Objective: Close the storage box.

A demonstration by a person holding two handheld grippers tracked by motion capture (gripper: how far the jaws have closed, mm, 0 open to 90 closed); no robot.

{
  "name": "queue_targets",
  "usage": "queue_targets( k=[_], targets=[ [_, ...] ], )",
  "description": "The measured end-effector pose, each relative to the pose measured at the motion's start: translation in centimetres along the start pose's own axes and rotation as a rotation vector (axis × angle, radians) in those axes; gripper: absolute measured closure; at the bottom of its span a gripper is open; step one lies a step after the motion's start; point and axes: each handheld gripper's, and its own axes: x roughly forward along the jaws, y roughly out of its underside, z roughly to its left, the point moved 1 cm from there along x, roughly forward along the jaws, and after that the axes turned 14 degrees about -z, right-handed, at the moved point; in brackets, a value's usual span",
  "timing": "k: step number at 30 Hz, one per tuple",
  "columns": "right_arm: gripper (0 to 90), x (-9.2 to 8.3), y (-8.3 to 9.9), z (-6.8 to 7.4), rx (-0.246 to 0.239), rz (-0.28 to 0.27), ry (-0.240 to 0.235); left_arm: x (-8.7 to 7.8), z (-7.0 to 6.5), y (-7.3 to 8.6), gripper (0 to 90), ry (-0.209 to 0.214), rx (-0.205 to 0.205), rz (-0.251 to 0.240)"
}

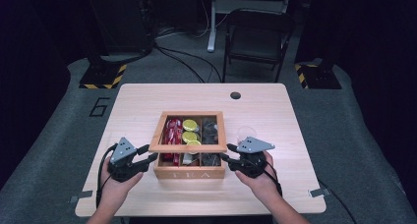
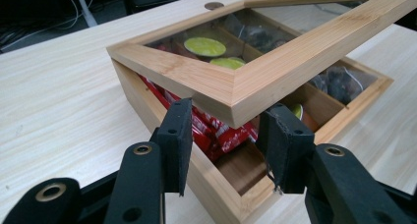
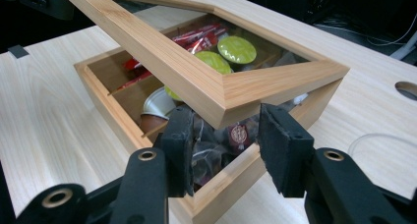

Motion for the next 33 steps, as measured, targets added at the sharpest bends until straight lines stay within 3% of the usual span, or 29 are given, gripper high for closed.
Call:
queue_targets(
  k=[4, 12, 17, 26, 33],
  targets=[
    [57.7, 0.0, 0.7, 0.2, 0.019, 0.002, 0.004, 0.0, -0.1, 0.6, 57.0, 0.002, 0.01, 0.002],
    [56.9, 0.1, 1.6, 0.6, -0.021, 0.006, 0.004, 0.0, -0.2, 1.5, 57.0, 0.006, 0.009, 0.008],
    [55.3, 0.3, 2.1, 0.7, 0.004, 0.02, 0.003, 0.1, -0.3, 2.2, 56.9, 0.013, -0.006, 0.015],
    [54.9, 0.5, 3.4, 0.8, 0.017, 0.069, -0.024, 0.3, -0.3, 3.1, 56.8, 0.039, -0.009, 0.086],
    [54.9, 0.5, 3.6, 0.7, 0.031, 0.079, -0.031, 0.4, -0.4, 3.3, 55.0, 0.049, -0.029, 0.093]
  ],
)
